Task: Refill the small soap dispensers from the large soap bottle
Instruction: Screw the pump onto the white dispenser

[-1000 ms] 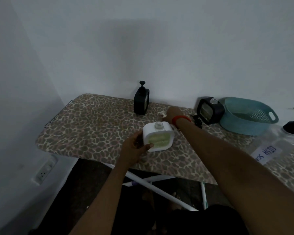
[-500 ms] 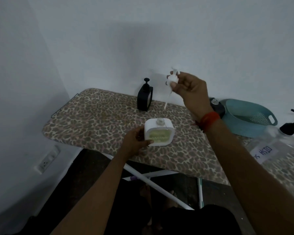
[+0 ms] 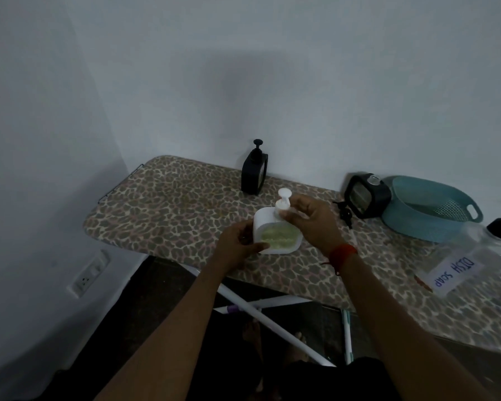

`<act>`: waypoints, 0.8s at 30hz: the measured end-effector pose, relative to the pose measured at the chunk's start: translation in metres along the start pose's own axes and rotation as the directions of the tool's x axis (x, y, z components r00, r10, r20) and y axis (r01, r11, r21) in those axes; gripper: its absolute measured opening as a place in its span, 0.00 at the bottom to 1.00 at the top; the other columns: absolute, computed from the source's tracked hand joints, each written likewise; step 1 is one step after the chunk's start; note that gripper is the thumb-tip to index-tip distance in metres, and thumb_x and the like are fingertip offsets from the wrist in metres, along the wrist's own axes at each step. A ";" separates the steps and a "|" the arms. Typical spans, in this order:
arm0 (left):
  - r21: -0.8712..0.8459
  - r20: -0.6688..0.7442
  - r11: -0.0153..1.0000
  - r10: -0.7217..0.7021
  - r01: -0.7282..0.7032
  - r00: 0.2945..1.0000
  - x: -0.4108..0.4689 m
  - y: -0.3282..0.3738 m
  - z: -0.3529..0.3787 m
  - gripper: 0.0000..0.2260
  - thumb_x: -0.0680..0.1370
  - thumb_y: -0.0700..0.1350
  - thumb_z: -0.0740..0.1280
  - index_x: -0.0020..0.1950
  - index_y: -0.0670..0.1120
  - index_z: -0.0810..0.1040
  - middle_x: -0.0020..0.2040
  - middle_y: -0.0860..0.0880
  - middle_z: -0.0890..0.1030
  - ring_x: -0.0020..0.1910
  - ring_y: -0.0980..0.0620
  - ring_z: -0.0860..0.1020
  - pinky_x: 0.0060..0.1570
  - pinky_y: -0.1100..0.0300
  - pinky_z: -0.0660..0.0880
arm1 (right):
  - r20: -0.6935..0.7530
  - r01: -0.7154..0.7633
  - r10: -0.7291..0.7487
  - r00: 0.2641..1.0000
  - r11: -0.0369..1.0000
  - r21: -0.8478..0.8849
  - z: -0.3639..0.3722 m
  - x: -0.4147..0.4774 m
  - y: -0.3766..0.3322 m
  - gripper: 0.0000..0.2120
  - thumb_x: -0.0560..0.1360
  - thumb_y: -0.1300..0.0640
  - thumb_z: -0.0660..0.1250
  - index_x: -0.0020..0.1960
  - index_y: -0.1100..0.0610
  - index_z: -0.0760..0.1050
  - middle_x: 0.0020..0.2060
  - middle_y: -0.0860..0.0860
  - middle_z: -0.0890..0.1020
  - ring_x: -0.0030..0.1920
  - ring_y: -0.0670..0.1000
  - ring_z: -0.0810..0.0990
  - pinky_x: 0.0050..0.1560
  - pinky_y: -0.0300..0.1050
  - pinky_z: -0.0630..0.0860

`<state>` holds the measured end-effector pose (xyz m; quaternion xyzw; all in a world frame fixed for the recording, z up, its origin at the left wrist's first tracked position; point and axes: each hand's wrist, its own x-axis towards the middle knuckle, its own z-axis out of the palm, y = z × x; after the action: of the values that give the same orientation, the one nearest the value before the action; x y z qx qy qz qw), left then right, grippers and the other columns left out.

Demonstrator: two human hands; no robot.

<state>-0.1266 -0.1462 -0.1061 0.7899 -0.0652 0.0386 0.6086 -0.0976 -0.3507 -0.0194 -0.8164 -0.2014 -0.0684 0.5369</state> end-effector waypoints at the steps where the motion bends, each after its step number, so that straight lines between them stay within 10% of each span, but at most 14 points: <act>1: -0.005 -0.002 1.000 -0.002 0.002 1.000 0.000 0.000 0.000 0.22 0.70 0.44 0.79 0.56 0.65 0.77 0.48 0.67 0.83 0.50 0.64 0.82 0.46 0.70 0.78 | 0.007 -0.006 0.006 1.000 1.000 0.001 0.000 -0.003 0.004 0.13 0.73 0.61 0.75 0.57 0.61 0.82 0.53 0.52 0.85 0.53 0.47 0.83 0.53 0.41 0.77; 9: -0.001 -0.005 1.000 0.023 -0.023 1.000 -0.001 0.002 0.001 0.22 0.70 0.45 0.79 0.55 0.67 0.77 0.49 0.68 0.83 0.50 0.64 0.82 0.47 0.71 0.77 | -0.075 -0.049 0.043 0.996 0.995 -0.089 0.015 0.008 0.002 0.23 0.63 0.55 0.83 0.48 0.62 0.76 0.39 0.52 0.76 0.38 0.46 0.72 0.37 0.35 0.69; 16: -0.026 -0.011 1.000 0.013 -0.014 1.000 0.000 -0.001 0.002 0.23 0.70 0.45 0.79 0.62 0.56 0.78 0.52 0.62 0.83 0.52 0.61 0.82 0.48 0.69 0.78 | 0.125 -0.088 0.078 0.989 0.993 0.078 -0.003 0.003 0.003 0.15 0.76 0.61 0.72 0.62 0.61 0.80 0.57 0.55 0.83 0.58 0.55 0.82 0.61 0.58 0.78; 24: -0.017 -0.017 1.000 0.005 -0.006 1.000 0.001 -0.007 0.002 0.25 0.69 0.44 0.79 0.65 0.52 0.79 0.53 0.59 0.84 0.53 0.60 0.83 0.53 0.63 0.79 | -0.135 -0.065 0.032 0.990 0.966 -0.249 0.036 0.011 -0.008 0.21 0.66 0.52 0.81 0.47 0.67 0.78 0.41 0.60 0.76 0.41 0.51 0.72 0.39 0.31 0.66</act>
<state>-0.1242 -0.1462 -0.1125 0.7842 -0.0625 0.0464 0.6156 -0.0942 -0.3129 -0.0237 -0.8767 -0.1358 -0.1332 0.4419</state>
